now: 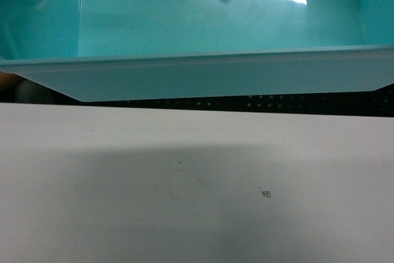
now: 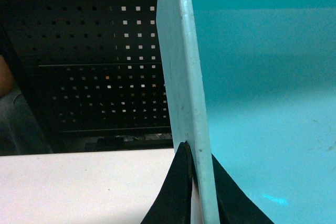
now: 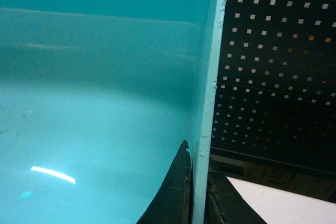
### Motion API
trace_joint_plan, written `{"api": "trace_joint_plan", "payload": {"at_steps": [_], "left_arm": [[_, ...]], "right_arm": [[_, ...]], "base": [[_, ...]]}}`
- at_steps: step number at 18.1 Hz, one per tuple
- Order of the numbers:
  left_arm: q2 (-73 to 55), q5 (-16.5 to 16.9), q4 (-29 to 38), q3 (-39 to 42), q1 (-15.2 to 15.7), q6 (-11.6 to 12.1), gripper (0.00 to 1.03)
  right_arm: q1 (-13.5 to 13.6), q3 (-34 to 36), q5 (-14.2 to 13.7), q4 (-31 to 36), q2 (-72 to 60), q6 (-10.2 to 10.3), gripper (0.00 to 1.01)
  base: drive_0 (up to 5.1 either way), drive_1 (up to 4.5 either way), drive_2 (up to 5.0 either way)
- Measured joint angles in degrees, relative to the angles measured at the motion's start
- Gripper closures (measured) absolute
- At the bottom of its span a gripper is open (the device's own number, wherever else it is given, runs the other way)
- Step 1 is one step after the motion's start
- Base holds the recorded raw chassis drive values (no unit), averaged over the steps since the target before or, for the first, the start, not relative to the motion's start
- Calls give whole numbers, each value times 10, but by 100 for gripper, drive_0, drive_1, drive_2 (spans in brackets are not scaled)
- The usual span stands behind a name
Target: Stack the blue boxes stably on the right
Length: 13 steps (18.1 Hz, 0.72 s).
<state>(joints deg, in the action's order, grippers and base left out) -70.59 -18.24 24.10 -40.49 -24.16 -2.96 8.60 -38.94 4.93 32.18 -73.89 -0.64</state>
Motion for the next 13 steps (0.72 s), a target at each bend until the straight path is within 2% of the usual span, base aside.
{"api": "trace_joint_plan", "payload": {"at_steps": [13], "left_arm": [[0, 0, 0, 0, 0, 0, 101]], "right_arm": [[0, 0, 0, 0, 0, 0, 99]], "base": [[-172, -172, -172]]}}
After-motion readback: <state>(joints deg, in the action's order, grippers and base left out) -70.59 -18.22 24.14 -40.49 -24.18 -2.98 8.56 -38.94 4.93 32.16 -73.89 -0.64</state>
